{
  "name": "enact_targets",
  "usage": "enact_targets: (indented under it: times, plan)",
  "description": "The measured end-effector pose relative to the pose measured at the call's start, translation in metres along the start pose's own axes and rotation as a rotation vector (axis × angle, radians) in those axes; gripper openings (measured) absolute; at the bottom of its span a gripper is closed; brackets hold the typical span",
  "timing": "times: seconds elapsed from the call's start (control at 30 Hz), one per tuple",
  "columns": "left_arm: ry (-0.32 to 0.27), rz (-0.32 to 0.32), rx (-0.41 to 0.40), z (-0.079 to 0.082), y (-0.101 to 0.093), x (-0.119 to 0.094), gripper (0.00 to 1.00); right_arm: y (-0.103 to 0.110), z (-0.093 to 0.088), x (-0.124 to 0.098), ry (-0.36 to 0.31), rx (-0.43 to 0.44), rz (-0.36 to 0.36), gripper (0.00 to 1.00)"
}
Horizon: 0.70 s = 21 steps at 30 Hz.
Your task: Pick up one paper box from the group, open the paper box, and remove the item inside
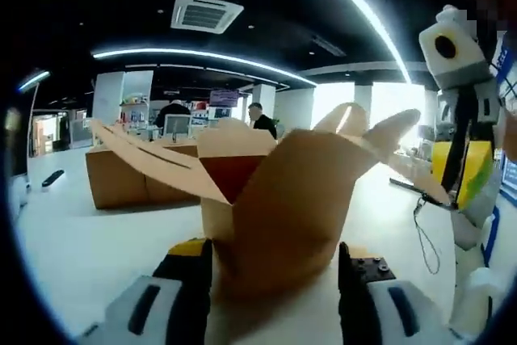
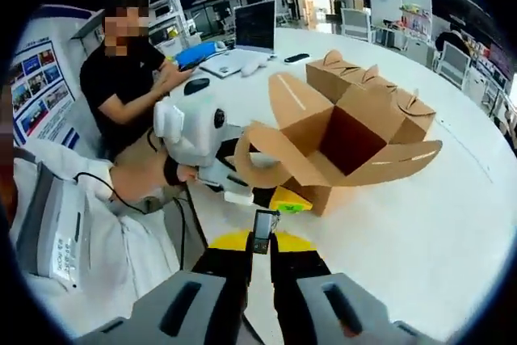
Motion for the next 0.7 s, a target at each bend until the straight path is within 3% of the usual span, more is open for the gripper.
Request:
enact_targets:
  times: [0.2, 0.33, 0.53, 0.7]
  plan:
    - [-0.015, 0.035, -0.027, 0.0, 0.0, -0.004, 0.61, -0.002, -0.002, 0.008, 0.006, -0.031, 0.014, 0.1]
    - [-0.017, -0.001, -0.015, 0.003, 0.0, -0.021, 0.61, 0.0, -0.003, 0.017, 0.02, -0.065, 0.032, 0.1]
    - [0.021, -0.091, 0.024, -0.007, 0.008, -0.054, 0.61, 0.007, -0.005, 0.035, 0.044, -0.137, 0.078, 0.1]
    - [0.108, -0.227, 0.154, -0.023, 0.004, -0.075, 0.61, 0.007, -0.008, 0.048, 0.076, -0.217, 0.091, 0.1]
Point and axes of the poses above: the point that each gripper's makers call its tool centre point, and the gripper's own axes: x roughly forward along the fingers, y roughly to its left, z roughly out of its top, the point moved 5 cm from there along -x, roughly backward along the fingers, and after that the axes turned 1 degree about z, right-handed, at the moved point
